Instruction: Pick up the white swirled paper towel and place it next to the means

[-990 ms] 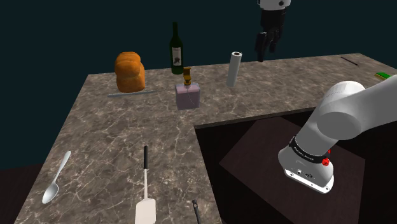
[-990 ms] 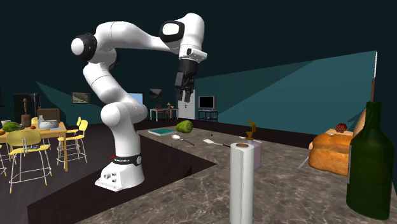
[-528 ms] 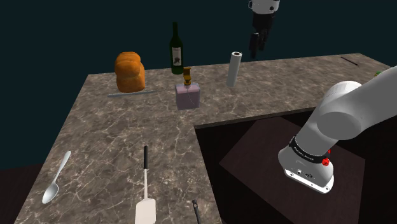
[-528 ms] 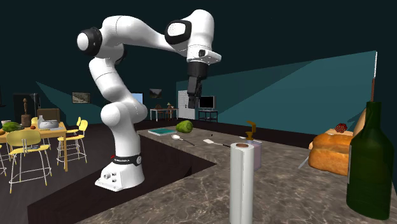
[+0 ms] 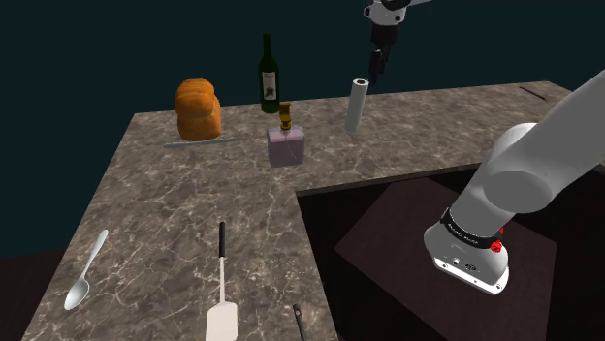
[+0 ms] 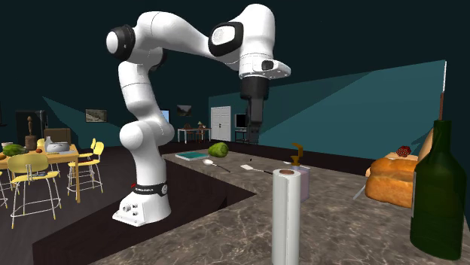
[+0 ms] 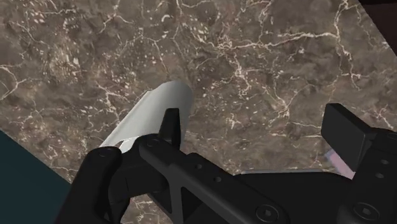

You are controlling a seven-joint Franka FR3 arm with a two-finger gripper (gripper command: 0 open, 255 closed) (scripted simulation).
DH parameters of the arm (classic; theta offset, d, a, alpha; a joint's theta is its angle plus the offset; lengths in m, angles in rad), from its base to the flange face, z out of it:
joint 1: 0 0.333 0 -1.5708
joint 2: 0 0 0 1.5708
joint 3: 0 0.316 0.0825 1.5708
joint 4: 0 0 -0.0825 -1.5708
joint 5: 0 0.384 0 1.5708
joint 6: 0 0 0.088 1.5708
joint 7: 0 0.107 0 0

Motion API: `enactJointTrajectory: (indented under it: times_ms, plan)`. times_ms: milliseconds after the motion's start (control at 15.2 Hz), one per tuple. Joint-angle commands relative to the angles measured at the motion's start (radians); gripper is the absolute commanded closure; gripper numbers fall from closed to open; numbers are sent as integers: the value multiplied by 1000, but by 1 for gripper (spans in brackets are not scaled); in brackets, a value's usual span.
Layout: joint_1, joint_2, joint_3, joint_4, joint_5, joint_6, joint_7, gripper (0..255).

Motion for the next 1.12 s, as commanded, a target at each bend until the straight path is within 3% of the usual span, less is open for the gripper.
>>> enactJointTrajectory:
  times_ms: [0, 528, 1056]
  plan:
    - [6, 72, -28, 43, 23, 42, -73, 0]
    - [-10, 383, -88, 298, 184, 115, -365, 0]
    - [-16, 419, -86, 236, 201, 210, -377, 0]
